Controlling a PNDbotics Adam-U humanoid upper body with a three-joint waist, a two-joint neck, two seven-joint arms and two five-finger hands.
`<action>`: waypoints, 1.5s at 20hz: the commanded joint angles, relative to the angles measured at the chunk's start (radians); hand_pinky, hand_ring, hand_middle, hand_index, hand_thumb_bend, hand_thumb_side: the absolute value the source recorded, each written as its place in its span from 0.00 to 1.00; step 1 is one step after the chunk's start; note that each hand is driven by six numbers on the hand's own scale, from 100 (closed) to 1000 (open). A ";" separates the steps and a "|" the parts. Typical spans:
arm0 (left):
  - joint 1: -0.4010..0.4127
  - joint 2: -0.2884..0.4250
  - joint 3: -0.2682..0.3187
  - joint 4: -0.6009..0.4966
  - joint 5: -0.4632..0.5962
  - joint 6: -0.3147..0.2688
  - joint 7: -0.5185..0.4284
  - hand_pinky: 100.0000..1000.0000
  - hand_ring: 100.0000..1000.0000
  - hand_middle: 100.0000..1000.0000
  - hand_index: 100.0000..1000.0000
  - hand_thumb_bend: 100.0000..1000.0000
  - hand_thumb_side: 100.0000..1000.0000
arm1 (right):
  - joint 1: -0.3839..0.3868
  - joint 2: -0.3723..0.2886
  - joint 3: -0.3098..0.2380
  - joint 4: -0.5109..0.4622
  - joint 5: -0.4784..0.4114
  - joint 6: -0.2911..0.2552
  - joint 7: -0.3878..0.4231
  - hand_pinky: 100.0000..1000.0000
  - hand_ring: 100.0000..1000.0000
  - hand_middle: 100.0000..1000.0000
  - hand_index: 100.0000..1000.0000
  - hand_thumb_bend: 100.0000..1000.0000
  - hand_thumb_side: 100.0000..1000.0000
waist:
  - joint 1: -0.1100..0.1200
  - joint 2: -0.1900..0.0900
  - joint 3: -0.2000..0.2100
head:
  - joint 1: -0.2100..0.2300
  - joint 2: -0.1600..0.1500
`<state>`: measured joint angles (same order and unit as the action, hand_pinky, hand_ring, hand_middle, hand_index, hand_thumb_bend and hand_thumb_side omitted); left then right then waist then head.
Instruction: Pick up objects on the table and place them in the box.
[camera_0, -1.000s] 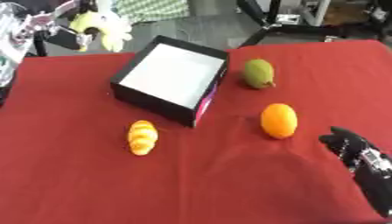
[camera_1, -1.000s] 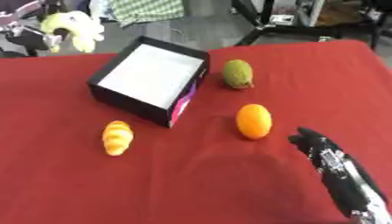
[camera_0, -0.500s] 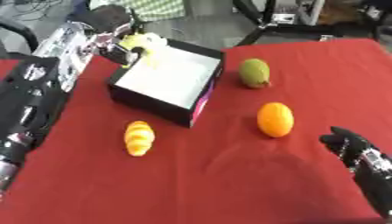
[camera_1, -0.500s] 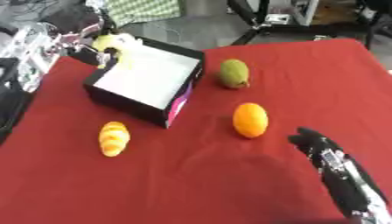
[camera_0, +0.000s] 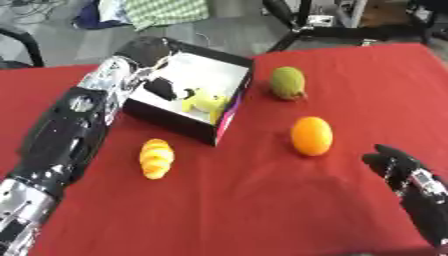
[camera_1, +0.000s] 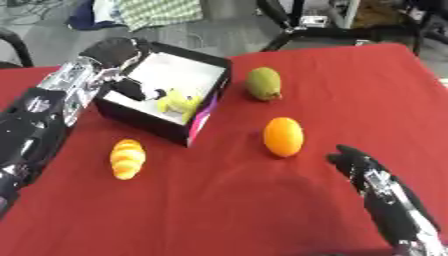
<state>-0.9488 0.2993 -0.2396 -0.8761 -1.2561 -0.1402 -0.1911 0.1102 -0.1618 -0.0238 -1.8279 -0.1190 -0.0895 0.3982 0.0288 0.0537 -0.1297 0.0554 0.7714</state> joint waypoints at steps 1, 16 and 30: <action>-0.011 0.046 0.015 -0.035 0.035 -0.001 0.012 0.76 0.71 0.76 0.91 0.43 0.66 | -0.007 -0.001 -0.002 -0.012 -0.003 -0.001 0.002 1.00 0.90 0.73 0.88 0.00 0.82 | -0.013 -0.019 0.002 | -0.001 -0.001; 0.250 0.493 -0.006 -0.725 0.656 -0.023 -0.285 0.74 0.60 0.59 0.79 0.25 0.53 | -0.002 -0.015 -0.010 -0.008 0.009 0.000 -0.009 1.00 0.90 0.73 0.88 0.00 0.84 | 0.008 -0.019 0.025 | 0.003 -0.001; 0.450 0.583 -0.121 -0.827 0.719 0.032 -0.588 0.70 0.58 0.58 0.79 0.24 0.40 | -0.007 -0.017 -0.011 -0.007 0.012 0.000 -0.010 1.00 0.90 0.73 0.88 0.00 0.84 | 0.014 -0.018 0.019 | -0.021 -0.001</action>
<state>-0.4901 0.8662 -0.3628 -1.7083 -0.5213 -0.1152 -0.7691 0.1133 -0.1631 -0.0305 -1.8251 -0.1103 -0.0901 0.3924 0.0296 0.0537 -0.1101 0.0378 0.7714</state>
